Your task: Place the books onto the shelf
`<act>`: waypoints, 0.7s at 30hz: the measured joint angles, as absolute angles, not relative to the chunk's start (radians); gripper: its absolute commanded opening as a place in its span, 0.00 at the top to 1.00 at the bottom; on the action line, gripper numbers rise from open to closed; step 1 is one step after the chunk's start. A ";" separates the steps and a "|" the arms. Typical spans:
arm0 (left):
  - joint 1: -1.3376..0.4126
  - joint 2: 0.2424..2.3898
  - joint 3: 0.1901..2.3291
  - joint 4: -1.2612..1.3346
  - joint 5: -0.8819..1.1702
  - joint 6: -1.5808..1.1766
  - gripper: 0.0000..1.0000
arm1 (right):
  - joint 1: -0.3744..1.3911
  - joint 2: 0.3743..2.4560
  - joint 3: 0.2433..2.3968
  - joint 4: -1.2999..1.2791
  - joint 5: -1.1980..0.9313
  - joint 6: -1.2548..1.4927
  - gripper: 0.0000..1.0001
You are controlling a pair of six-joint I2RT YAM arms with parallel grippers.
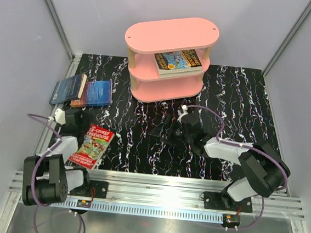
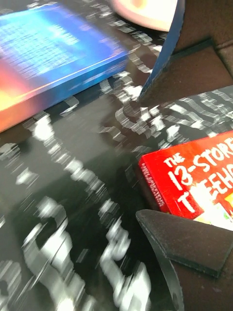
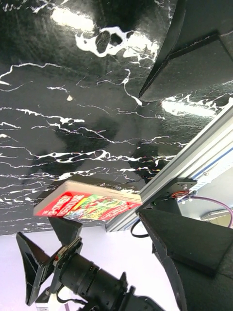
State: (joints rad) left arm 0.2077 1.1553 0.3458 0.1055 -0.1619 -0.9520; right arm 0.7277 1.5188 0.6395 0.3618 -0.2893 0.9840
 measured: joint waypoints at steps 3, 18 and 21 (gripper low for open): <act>0.072 1.152 0.336 0.120 -0.176 -0.986 0.12 | 0.728 1.504 0.627 0.362 -0.282 0.988 0.00; -0.506 1.239 0.458 0.009 -0.300 -1.119 0.12 | 0.793 1.502 0.580 0.422 -0.268 0.998 0.00; -0.506 1.183 0.472 -0.060 -0.364 -1.079 0.08 | 0.843 1.657 0.622 0.509 -0.292 1.023 0.00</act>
State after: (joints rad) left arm -0.5064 1.1831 0.4725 -0.0605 -0.3637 -1.0786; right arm 0.8433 1.6566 0.6224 0.5095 -0.2920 1.0225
